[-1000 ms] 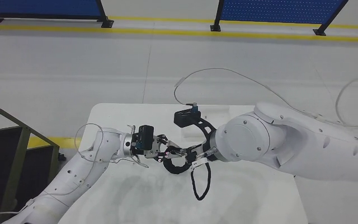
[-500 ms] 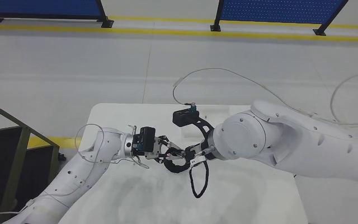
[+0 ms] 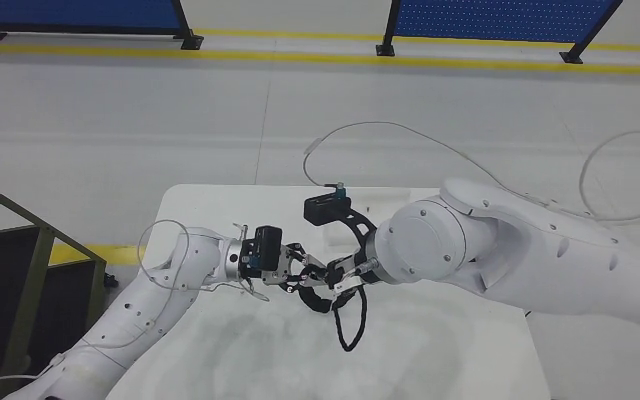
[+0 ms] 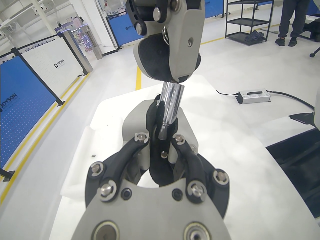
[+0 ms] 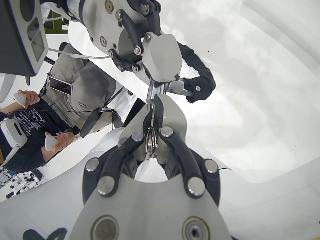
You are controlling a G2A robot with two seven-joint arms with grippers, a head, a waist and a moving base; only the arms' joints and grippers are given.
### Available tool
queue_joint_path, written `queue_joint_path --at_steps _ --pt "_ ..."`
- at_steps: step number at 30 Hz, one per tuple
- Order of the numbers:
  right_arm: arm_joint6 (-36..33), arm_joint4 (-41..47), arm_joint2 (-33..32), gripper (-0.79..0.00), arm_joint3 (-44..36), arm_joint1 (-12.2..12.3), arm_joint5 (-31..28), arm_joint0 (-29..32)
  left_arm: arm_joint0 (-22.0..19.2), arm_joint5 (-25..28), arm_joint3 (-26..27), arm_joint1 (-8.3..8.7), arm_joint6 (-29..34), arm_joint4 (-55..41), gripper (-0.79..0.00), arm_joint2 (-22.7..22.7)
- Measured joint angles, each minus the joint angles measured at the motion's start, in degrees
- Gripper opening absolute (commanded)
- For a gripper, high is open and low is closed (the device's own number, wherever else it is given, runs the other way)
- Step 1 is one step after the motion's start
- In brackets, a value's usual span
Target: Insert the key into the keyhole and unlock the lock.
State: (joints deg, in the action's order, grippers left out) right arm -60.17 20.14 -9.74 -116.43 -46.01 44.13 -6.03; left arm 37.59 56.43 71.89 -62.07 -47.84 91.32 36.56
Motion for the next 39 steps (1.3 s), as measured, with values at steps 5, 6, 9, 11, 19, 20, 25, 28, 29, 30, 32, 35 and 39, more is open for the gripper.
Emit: queue_joint_path --at_steps 5,6,9,11,19,20,25,28,29,30,32,35,39 --pt "0.38 0.3 0.0 0.0 0.56 -0.28 0.37 -0.31 -0.08 0.76 -0.73 -0.25 0.75 -1.86 -0.785 -0.2" --pt "0.51 0.43 0.0 0.0 0.62 -0.31 0.5 -0.53 -0.11 0.99 -0.95 -0.31 0.98 -2.29 -0.785 -0.26" --pt "0.64 0.47 0.0 0.0 0.71 -0.3 0.64 -1.17 -0.12 1.56 -1.64 -0.47 1.55 -3.71 -0.785 -0.49" --pt "0.66 0.13 0.0 0.0 0.67 -0.23 0.66 -1.62 -0.15 1.59 -2.18 -0.55 1.58 -4.51 -0.785 -0.79" --pt "-4.36 -7.72 0.0 0.0 -1.75 0.95 -4.42 -3.18 -0.93 1.57 -4.61 -0.36 1.56 -8.68 -0.785 -2.07" --pt "-5.72 -9.61 0.0 0.0 -2.05 1.12 -5.79 -3.13 -1.01 1.57 -4.93 -0.26 1.56 -9.19 -0.785 -2.26" --pt "-12.16 -23.04 0.0 0.0 -5.78 1.86 -14.14 -1.7 -1.69 1.57 -6.92 0.47 1.63 -12.3 -0.785 -3.75" --pt "-10.0 -25.26 -0.42 0.0 -6.91 2.62 -18.29 0.01 -2.12 1.57 -7.73 0.92 1.8 -14.83 -0.785 -4.94" --pt "-9.23 -25.33 -0.72 0.0 -7.15 2.98 -19.61 0.59 -2.27 1.57 -7.86 1.06 1.96 -15.65 -0.785 -5.35" --pt "-8.38 -25.36 -1.19 0.0 -7.42 3.52 -21.55 1.37 -2.52 1.57 -7.93 1.25 2.28 -16.74 -0.785 -5.96" --pt "-7.16 -25.31 -1.98 0.0 -7.85 4.42 -24.94 2.61 -2.93 1.57 -7.85 1.55 2.79 -18.47 -0.785 -6.95" --pt "-3.54 -24.7 -3.79 0.0 -7.56 6.08 -31.17 5.1 -3.79 1.57 -7.45 2.13 3.68 -21.43 -0.785 -8.71" --pt "1.98 -24.74 -6.66 0.0 -6.31 8.69 -38.56 8.88 -5.05 1.57 -6.76 2.99 4.6 -25.34 -0.785 -11.3"
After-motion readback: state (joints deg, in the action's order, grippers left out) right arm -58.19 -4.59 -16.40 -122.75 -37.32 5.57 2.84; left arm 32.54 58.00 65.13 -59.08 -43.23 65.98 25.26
